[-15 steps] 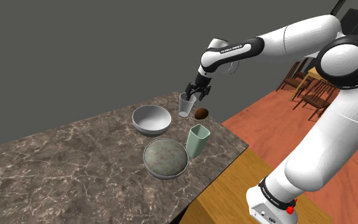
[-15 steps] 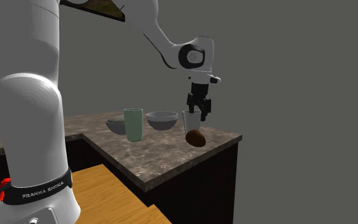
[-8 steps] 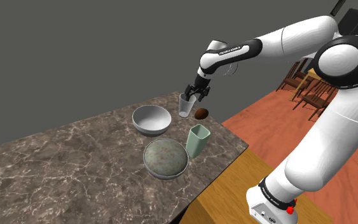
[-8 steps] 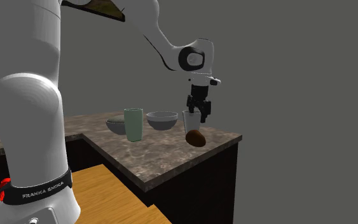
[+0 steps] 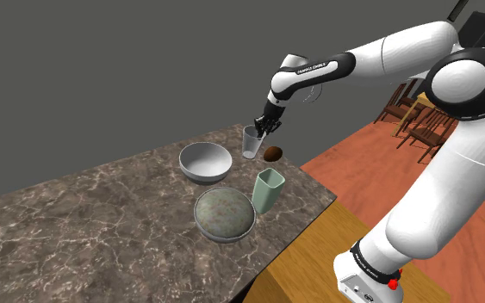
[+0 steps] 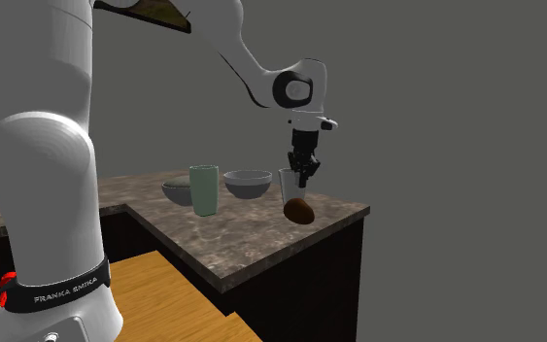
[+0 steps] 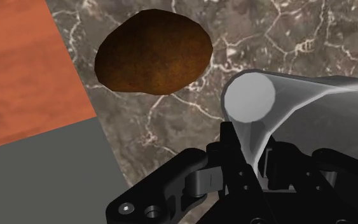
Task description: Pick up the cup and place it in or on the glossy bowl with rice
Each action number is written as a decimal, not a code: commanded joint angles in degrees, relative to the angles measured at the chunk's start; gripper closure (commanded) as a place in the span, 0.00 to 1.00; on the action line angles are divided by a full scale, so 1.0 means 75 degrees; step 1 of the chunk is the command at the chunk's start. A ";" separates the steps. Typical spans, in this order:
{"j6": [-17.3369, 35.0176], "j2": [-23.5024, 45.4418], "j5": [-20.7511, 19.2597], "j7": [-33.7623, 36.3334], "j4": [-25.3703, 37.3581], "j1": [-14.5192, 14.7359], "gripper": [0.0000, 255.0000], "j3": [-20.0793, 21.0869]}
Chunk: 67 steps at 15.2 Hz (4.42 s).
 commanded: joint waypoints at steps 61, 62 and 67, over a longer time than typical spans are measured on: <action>-0.3159 -0.4432 0.0316 0.4573 -0.0620 0.1663 1.00 0.2553; -0.3175 -0.4481 0.0367 0.4752 -0.0619 0.1731 1.00 0.2683; -0.3013 -0.4577 0.0521 0.5189 -0.0786 0.1909 1.00 0.3049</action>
